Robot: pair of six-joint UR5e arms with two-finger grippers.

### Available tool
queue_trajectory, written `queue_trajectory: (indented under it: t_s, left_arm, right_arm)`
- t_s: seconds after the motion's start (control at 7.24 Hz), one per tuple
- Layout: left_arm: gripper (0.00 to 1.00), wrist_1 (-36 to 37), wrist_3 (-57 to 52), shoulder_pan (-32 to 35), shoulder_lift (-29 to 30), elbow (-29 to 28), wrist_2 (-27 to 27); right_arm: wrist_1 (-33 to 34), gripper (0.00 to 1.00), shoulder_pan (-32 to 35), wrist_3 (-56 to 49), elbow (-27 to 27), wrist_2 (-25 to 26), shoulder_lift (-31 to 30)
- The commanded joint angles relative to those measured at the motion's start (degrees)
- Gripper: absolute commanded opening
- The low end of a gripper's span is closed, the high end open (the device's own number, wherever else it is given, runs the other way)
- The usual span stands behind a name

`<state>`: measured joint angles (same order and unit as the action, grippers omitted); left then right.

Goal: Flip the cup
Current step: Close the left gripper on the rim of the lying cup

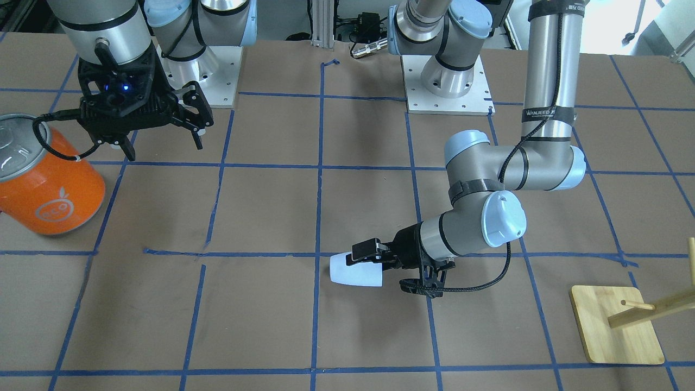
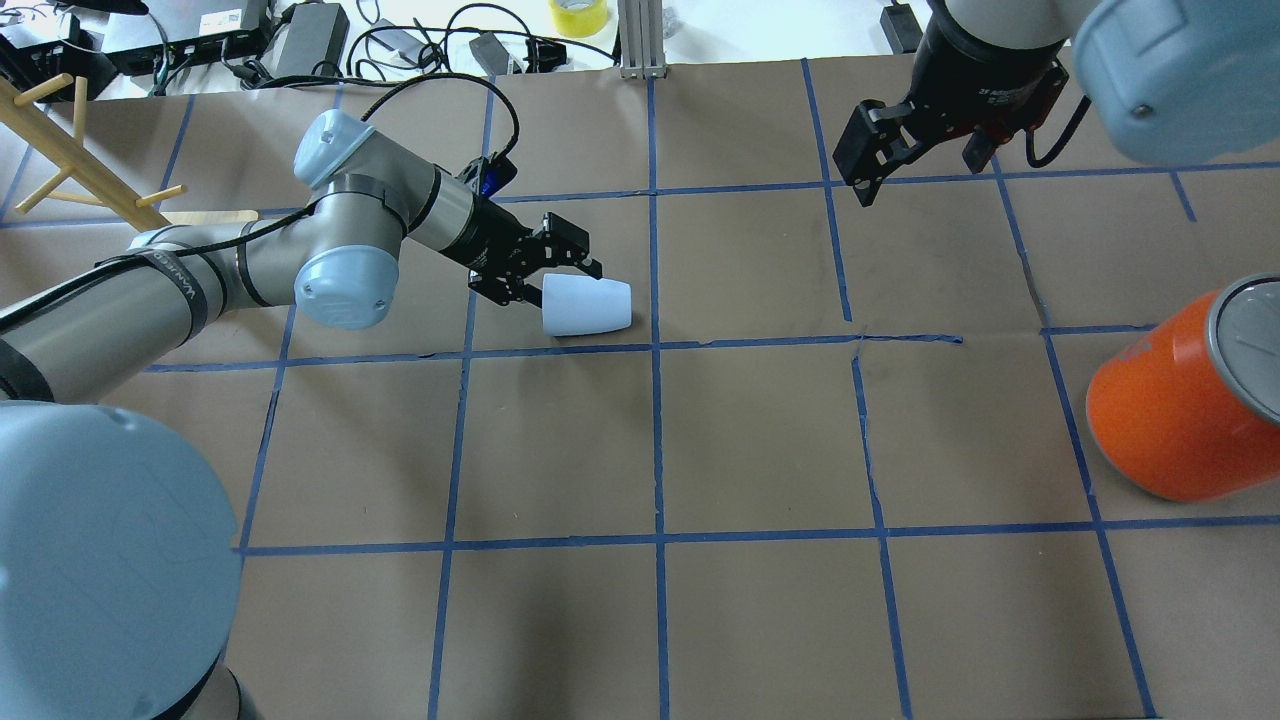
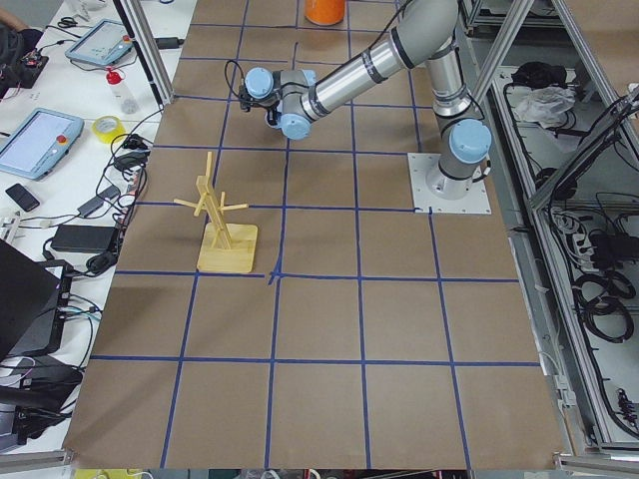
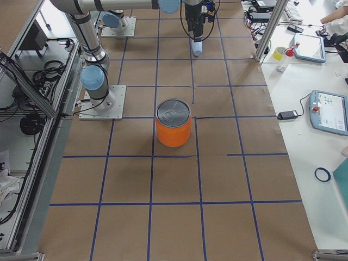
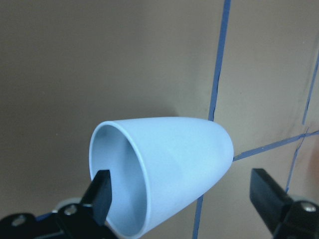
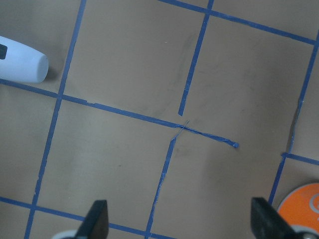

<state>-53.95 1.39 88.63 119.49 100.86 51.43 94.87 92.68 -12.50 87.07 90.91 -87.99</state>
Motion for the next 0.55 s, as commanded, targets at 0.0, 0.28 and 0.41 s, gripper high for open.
queue_trajectory:
  t_s: [0.0, 0.28, 0.41]
  left_arm:
    - [0.08, -0.01, 0.36, -0.04, 0.56, -0.31, -0.98]
    - [0.0, 0.16, 8.23, -0.04, 0.22, -2.14, -0.46]
    - [0.0, 0.08, 12.45, -0.04, -0.22, -4.33, -0.02]
  right_arm:
    - [1.01, 1.0, -0.31, 0.11, -0.06, -0.12, -0.16]
    - [2.23, 1.0, -0.4, 0.28, 0.03, -0.2, -0.08]
    - [2.68, 1.0, -1.27, 0.28, 0.12, 0.06, 0.01]
